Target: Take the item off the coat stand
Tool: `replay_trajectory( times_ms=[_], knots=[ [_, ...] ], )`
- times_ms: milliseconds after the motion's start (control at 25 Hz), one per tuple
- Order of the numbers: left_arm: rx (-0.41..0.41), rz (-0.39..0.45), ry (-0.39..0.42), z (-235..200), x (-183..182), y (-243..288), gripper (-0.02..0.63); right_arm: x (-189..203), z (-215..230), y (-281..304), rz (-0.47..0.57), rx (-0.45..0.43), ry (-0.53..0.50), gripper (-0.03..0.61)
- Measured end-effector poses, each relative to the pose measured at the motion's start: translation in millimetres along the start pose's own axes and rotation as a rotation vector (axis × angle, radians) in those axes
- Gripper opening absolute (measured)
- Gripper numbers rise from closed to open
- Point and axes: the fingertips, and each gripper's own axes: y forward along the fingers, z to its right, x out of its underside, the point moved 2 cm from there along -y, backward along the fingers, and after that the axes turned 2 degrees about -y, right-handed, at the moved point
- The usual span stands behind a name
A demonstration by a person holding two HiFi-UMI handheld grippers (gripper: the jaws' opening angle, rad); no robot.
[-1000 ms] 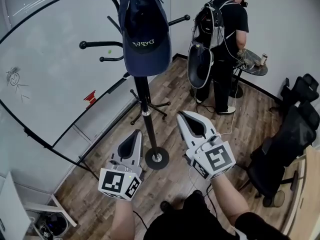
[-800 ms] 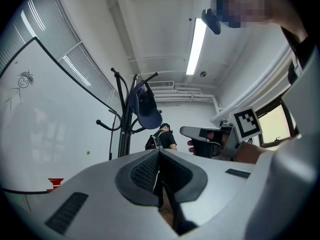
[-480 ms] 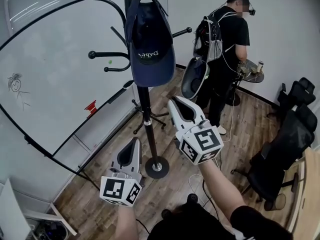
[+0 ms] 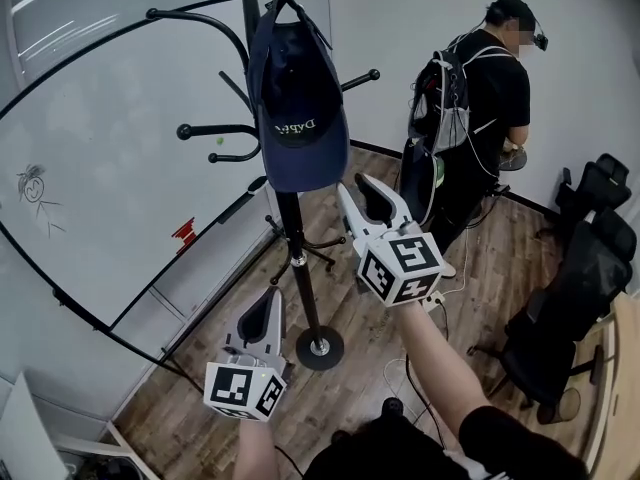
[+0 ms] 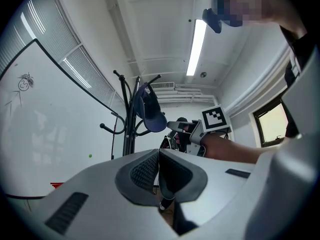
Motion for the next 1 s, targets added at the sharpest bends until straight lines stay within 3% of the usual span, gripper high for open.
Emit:
replay_trajectory(
  times_ms=[280, 440, 600, 720, 1000],
  knots=[
    [0.010, 0.003, 0.019, -1.5, -4.5, 6.0, 0.015, -9.3, 5.4, 22.8, 0.019, -0.011, 0.085, 0.179],
    [0.001, 0.006, 0.018, -4.3, -5.0, 5.3, 0.015, -8.5, 5.9, 35.9, 0.016, -0.015, 0.109, 0.183],
    [0.001, 0.002, 0.017, -4.4, -2.6, 5.3, 0.015, 1.9, 7.6, 46.7, -0.005, -0.021, 0.197, 0.181],
    [-0.003, -0.006, 0.015, -3.5, 0.5, 3.8, 0.015, 7.1, 5.6, 48.1, -0.015, -0.026, 0.243, 0.148],
    [-0.015, -0.006, 0.008, -6.1, 2.0, -0.1, 0.015, 4.5, 2.5, 46.5, -0.010, -0.014, 0.228, 0.087]
  ],
)
